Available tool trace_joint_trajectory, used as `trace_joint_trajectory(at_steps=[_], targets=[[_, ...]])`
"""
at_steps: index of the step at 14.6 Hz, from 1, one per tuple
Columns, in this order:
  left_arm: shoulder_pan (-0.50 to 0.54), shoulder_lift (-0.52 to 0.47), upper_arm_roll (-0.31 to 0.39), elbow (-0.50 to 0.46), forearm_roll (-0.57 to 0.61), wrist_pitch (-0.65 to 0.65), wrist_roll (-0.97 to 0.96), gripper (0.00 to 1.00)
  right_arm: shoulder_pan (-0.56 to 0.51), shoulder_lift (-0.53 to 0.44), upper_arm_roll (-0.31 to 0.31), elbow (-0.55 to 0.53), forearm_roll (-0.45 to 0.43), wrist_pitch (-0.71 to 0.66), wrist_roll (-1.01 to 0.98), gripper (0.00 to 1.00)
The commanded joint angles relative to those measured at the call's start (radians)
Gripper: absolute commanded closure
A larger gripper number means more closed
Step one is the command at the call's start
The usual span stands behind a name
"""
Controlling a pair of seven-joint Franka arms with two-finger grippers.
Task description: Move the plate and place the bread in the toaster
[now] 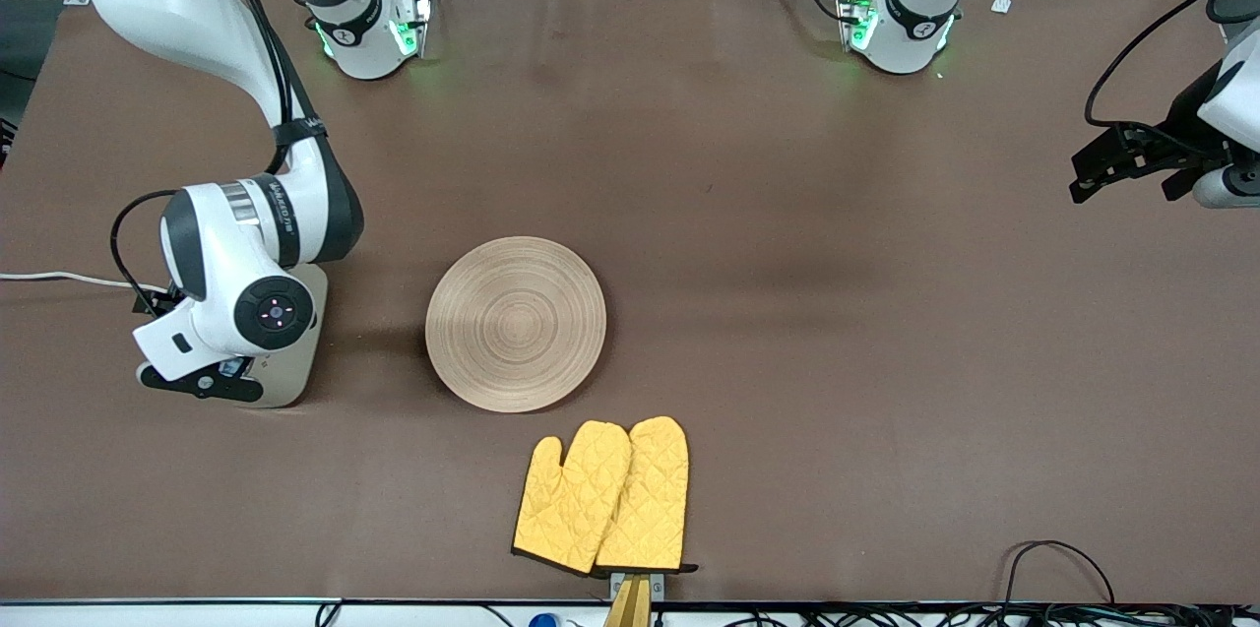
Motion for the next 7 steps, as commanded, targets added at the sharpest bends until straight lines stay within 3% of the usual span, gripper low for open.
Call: trace_joint_trajectory(at_steps=[1,4,7], targets=[[-0.003,-0.025,0.002,-0.02,-0.003,0.01,-0.009,0.0,0.003,-0.088,0.01,0.003,0.11,-0.052,0.001,0.0],[-0.003,-0.025,0.0,-0.021,-0.003,0.01,-0.009,0.0,0.021,-0.195,0.015,0.003,0.231,-0.148,-0.001,0.0],[-0.004,-0.025,0.0,-0.021,-0.003,0.01,-0.008,0.0,0.063,-0.256,0.016,0.003,0.283,-0.268,-0.007,0.0]])
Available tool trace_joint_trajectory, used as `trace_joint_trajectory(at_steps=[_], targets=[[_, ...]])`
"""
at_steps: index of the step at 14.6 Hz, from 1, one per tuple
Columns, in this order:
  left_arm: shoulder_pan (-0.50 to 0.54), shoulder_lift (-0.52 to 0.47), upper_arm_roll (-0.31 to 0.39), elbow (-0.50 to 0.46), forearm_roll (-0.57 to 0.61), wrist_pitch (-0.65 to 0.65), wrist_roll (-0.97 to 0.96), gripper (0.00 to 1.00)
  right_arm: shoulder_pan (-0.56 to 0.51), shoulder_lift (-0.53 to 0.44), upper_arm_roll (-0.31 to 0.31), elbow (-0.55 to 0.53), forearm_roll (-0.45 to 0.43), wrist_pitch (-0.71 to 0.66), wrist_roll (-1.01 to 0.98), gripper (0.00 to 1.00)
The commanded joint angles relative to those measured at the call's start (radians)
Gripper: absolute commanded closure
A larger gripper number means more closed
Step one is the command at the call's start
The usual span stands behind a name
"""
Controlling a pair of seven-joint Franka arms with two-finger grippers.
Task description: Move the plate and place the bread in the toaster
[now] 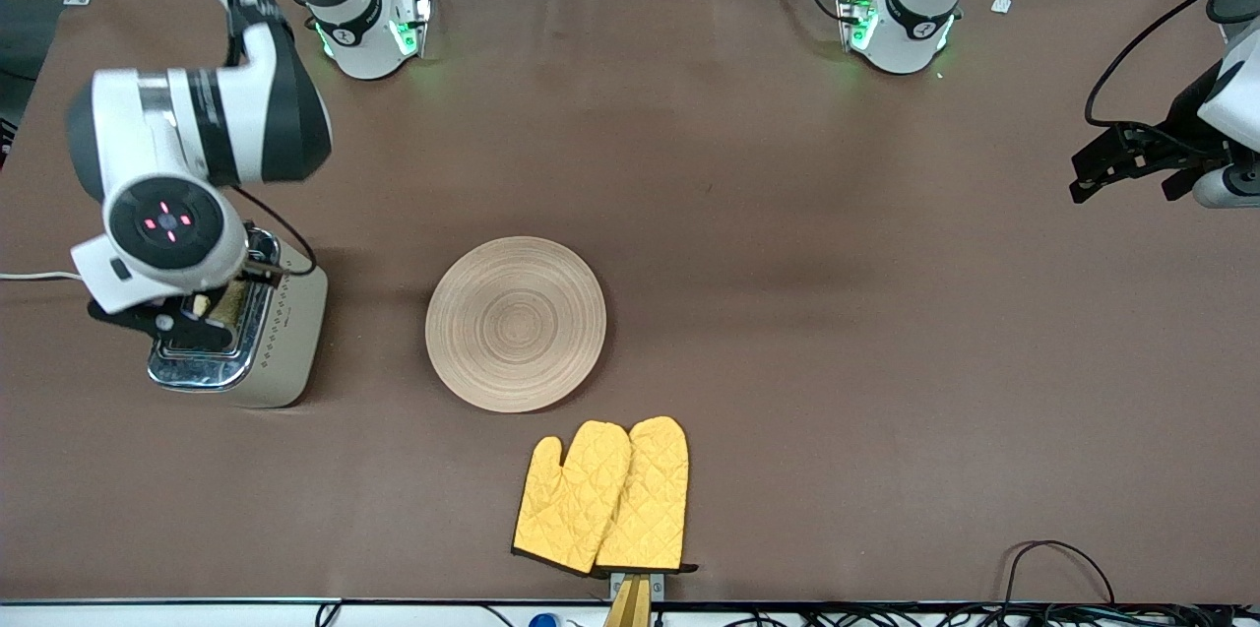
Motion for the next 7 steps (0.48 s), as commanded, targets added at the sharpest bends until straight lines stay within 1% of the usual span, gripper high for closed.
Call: trace_joint_trajectory(at_steps=[1,2,4,5,7], targets=[[-0.004,-0.025,0.002,-0.019,-0.001,0.01,-0.008,0.0,0.055,-0.07,0.0,-0.032,0.075,-0.098,-0.002,0.0],[-0.004,-0.024,0.002,-0.019,0.002,0.01,-0.008,0.0,0.067,-0.092,-0.002,-0.032,0.092,-0.123,0.006,0.0],[-0.004,-0.019,0.002,-0.01,0.005,0.01,-0.008,0.0,0.06,-0.136,-0.003,-0.032,0.122,-0.123,0.003,0.0],[-0.004,-0.017,0.002,-0.004,0.002,0.01,-0.008,0.0,0.04,-0.153,-0.008,-0.031,0.147,-0.111,-0.001,0.0],[-0.004,-0.017,0.002,-0.004,0.002,0.01,-0.008,0.0,-0.043,-0.187,0.009,-0.029,0.179,-0.054,-0.017,0.0]])
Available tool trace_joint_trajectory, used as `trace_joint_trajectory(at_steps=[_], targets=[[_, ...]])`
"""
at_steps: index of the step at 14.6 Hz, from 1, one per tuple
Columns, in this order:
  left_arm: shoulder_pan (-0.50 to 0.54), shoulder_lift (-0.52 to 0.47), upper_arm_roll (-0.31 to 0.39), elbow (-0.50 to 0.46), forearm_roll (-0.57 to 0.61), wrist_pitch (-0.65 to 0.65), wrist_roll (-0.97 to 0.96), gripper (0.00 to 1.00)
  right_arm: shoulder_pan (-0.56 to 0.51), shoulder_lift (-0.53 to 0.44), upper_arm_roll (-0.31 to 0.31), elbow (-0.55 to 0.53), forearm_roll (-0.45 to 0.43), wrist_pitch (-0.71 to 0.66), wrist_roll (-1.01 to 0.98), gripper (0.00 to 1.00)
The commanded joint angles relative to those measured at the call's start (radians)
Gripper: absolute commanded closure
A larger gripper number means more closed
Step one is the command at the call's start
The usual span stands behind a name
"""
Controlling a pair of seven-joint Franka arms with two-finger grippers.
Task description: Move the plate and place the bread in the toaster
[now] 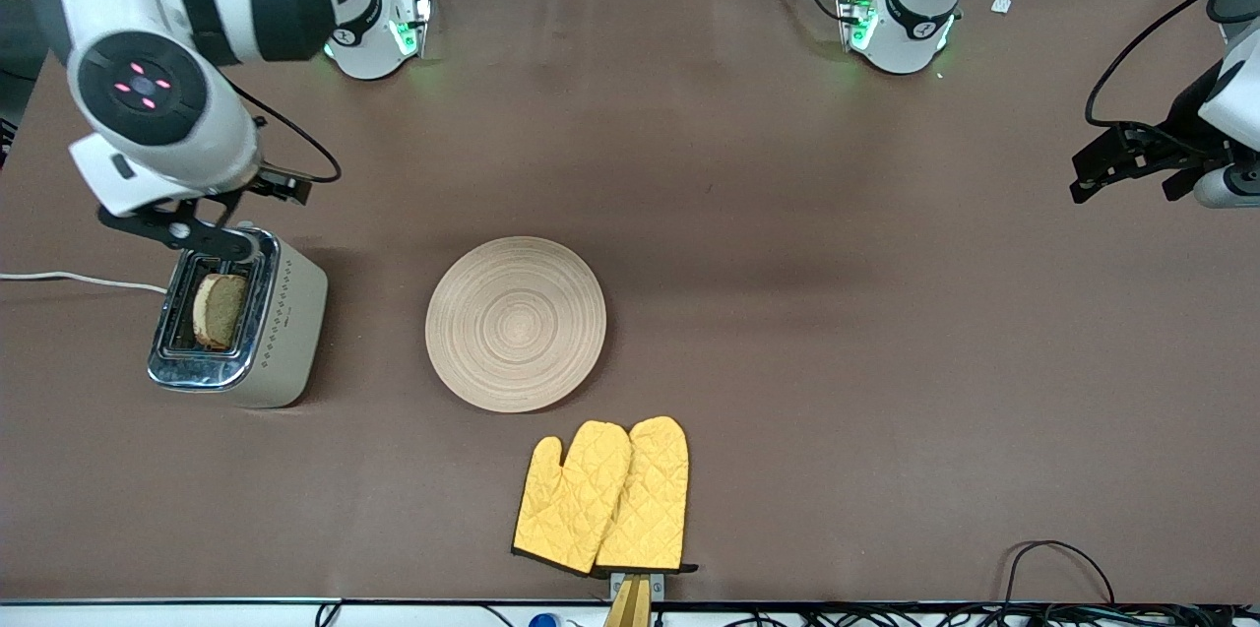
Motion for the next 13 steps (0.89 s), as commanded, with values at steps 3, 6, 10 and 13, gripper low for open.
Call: trace_joint_trajectory(at_steps=[3,6,10,13], targets=[[-0.004,-0.016,0.002,-0.004,0.002,0.007,-0.008,0.0,-0.237,-0.127,0.014,-0.058,0.205,0.168,-0.219,0.0],[-0.004,-0.016,0.002,-0.004,0.002,0.007,-0.008,0.0,-0.346,-0.173,0.011,-0.124,0.288,0.257,-0.439,0.0],[-0.004,-0.016,0.002,-0.004,0.004,0.007,-0.006,0.0,-0.391,-0.187,0.008,-0.144,0.315,0.263,-0.562,0.0],[-0.004,-0.011,0.002,-0.002,0.007,0.007,-0.006,0.0,-0.386,-0.186,0.008,-0.144,0.318,0.277,-0.619,0.0]])
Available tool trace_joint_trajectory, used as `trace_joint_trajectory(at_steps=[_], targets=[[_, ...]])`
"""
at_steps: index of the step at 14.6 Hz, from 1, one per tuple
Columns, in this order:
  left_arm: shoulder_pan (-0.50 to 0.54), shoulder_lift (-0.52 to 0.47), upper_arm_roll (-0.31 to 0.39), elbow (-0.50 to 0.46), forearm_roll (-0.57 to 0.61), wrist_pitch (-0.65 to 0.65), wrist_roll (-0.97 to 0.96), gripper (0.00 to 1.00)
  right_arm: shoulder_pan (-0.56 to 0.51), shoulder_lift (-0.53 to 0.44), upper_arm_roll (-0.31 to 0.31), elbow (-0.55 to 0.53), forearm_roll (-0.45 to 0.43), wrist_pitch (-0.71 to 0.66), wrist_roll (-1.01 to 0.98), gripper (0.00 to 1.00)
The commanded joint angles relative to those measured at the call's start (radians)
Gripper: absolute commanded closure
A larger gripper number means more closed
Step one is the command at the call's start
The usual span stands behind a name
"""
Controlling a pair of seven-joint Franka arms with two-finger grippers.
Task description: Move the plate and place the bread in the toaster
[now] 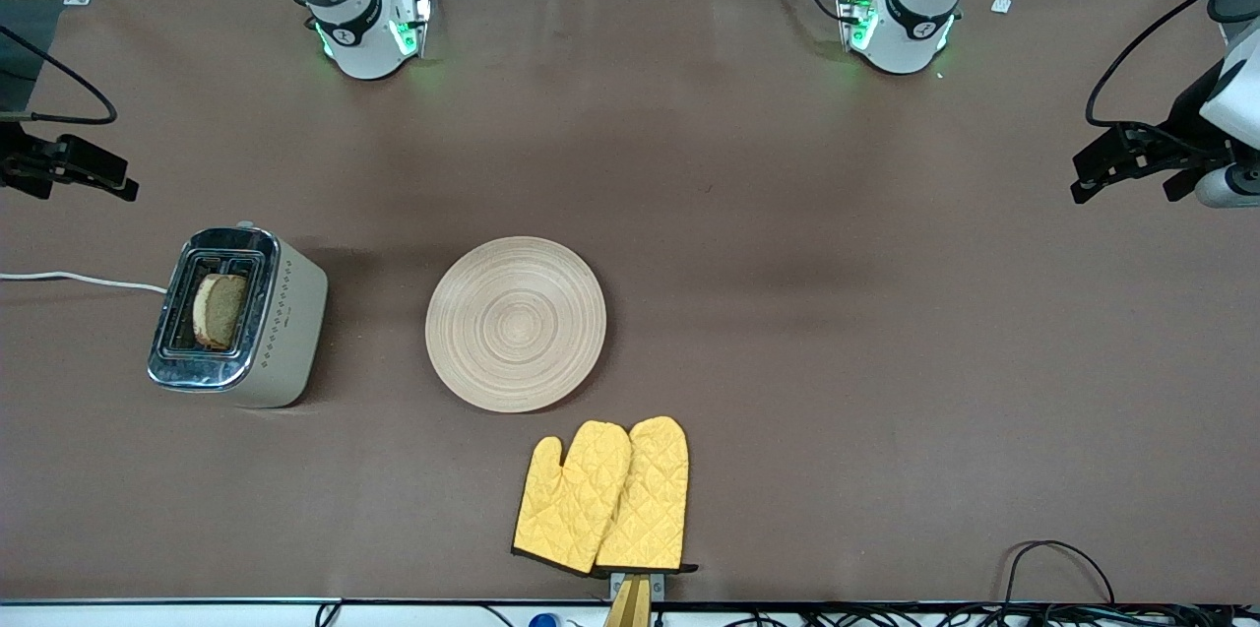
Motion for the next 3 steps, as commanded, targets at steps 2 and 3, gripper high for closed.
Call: trace_joint_trajectory(at_steps=[2,3], targets=[[-0.004,-0.009,0.002,-0.003,0.007,0.005,-0.005,0.0,-0.009,-0.036,0.011,-0.042,0.024,0.01,-0.039,0.0],[-0.004,-0.006,0.002,0.006,0.005,0.005,-0.005,0.0,-0.009,-0.035,0.011,-0.042,0.024,0.01,-0.037,0.0]])
